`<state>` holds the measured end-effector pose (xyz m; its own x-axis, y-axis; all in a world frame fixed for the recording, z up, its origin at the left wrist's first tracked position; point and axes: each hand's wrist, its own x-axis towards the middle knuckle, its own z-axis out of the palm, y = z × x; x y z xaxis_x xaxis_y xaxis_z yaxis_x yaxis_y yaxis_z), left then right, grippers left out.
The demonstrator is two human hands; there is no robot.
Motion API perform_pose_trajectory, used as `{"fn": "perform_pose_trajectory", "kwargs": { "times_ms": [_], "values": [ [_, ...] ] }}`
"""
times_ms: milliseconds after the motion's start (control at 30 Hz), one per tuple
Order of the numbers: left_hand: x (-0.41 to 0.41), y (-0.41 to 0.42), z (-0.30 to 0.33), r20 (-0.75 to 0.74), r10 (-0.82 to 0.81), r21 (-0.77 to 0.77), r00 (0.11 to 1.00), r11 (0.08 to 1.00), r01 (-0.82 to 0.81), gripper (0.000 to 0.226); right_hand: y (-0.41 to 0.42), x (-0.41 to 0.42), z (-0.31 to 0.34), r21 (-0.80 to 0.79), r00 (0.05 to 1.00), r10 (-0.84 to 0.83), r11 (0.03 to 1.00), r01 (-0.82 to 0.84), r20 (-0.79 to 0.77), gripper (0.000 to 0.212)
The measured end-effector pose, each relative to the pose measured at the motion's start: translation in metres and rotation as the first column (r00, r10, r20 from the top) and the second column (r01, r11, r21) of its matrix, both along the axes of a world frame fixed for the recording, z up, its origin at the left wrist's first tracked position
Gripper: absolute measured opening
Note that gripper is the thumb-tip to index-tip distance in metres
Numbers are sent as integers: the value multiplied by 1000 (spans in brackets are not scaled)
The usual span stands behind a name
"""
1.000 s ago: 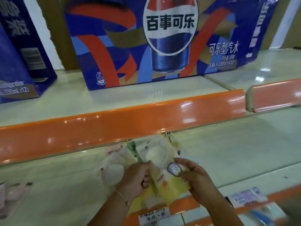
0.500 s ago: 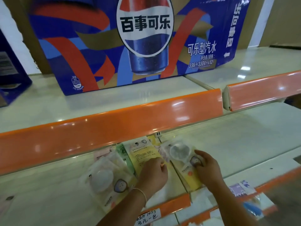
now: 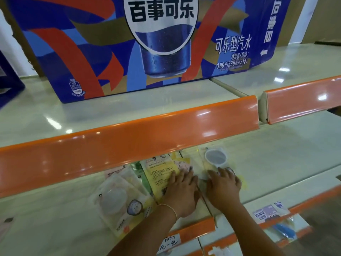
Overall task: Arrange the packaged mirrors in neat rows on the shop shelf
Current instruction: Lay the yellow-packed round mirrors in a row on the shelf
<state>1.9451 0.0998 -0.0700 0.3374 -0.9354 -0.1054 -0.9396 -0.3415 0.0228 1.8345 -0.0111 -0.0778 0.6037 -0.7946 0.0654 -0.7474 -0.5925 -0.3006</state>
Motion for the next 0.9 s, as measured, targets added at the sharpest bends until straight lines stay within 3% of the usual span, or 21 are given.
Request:
{"fn": "perform_pose_trajectory", "kwargs": {
  "times_ms": [67,200,333,400,533,633,900],
  "values": [
    [3,5,-4,-3,5,-37,1000,999,-5,60,2,2,-11,32,998,42,999,-40,-56,47],
    [11,19,-8,-30,4,-77,1000,997,-6,59,-9,-6,-11,-17,1000,-17,1000,16,-16,54],
    [21,38,-14,-37,2,-152,999,988,-8,58,-11,-6,-6,-2,998,-51,999,51,-36,34],
    [25,48,-16,-47,1,-200,999,980,-11,59,-2,-1,-4,-14,1000,-3,1000,2,-28,31],
    [30,60,-14,-112,0,-296,994,955,-34,47,26,15,-9,44,963,205,975,-216,176,42],
    [31,64,-8,-152,-4,-351,988,935,-50,44,45,24,-10,33,940,309,948,-317,144,42],
    [27,80,-9,-130,116,-332,985,931,-153,48,66,29,5,193,914,343,903,-384,215,25]
  ]
}}
